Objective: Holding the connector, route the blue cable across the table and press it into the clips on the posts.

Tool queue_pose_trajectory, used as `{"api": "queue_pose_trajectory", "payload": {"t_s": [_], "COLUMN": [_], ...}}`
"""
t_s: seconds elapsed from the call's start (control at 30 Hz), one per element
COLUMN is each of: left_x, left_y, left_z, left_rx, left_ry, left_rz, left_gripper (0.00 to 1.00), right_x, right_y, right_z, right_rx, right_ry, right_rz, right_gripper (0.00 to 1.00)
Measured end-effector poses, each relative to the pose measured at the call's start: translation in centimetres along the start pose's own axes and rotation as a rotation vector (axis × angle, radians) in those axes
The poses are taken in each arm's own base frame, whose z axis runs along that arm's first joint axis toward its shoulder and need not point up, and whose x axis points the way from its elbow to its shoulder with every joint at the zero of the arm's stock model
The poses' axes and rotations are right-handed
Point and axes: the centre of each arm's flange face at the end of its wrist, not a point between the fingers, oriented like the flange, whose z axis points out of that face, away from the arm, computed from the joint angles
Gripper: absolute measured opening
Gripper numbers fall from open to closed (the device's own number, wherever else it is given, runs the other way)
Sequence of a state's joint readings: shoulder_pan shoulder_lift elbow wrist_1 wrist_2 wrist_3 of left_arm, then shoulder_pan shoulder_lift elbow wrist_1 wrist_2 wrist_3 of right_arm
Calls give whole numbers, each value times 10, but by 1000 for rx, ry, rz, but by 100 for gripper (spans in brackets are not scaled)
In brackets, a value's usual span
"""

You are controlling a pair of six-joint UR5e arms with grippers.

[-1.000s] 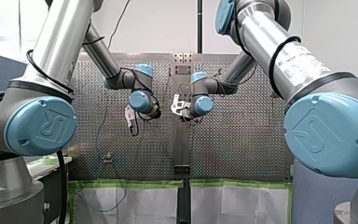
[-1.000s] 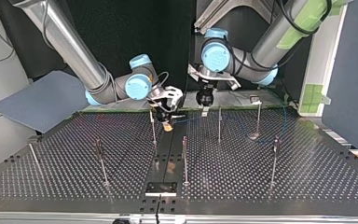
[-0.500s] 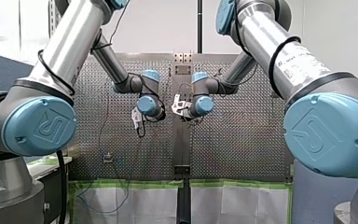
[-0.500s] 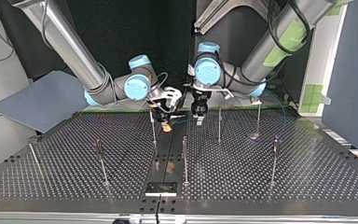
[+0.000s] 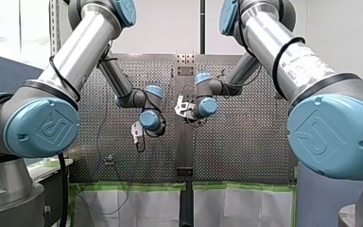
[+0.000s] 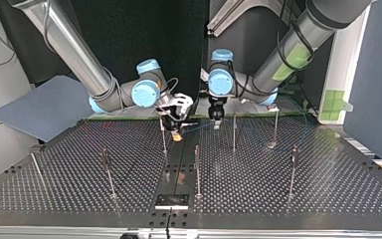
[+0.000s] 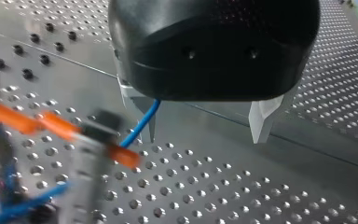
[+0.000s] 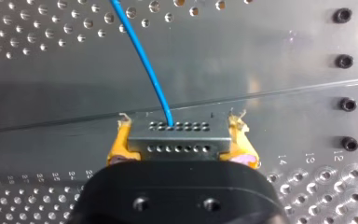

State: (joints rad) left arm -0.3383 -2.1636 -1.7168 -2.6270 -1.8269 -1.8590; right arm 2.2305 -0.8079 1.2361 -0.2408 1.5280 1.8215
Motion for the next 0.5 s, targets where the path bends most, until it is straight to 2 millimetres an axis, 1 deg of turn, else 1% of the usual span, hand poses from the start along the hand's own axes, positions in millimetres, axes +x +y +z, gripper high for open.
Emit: {"api": "queue_pose_trajectory", "payload": {"t_s": [0.03,0.07,0.1,0.13,0.17,0.2,0.23,0.27,0.3,0.37,0.4,0.43,0.47,0.5], "left_x": [1,2,3,3,3,3,3,3,3,3,2,2,2,2], "left_y": [0,1,1,1,1,1,1,0,0,-1,-1,-1,-2,-2], "left_z": [0,0,0,0,0,1,1,1,1,1,1,1,2,2], "left_rx": [-1,-2,-3,-3,-4,-4,-4,-4,-3,-1,0,1,2,3], "left_ry": [2,3,4,4,4,3,3,1,-1,-6,-8,-10,-12,-15], "left_rz": [0,1,1,2,2,2,3,2,2,1,1,1,0,-1], "left_gripper": [100,96,96,87,73,73,63,47,47,27,27,14,4,4], "right_x": [0,0,0,0,0,0,0,0,0,0,0,0,0,0], "right_y": [0,0,0,0,0,0,0,0,0,0,0,0,0,0], "right_z": [0,0,0,0,0,0,0,0,0,0,0,0,0,0], "right_rx": [0,0,0,0,0,0,0,0,0,0,0,-1,-1,-1], "right_ry": [0,1,1,1,1,1,1,1,1,1,1,1,1,0], "right_rz": [0,0,0,0,0,0,0,0,0,0,0,0,0,0], "right_gripper": [0,0,0,0,0,0,0,0,0,0,0,0,0,0]}}
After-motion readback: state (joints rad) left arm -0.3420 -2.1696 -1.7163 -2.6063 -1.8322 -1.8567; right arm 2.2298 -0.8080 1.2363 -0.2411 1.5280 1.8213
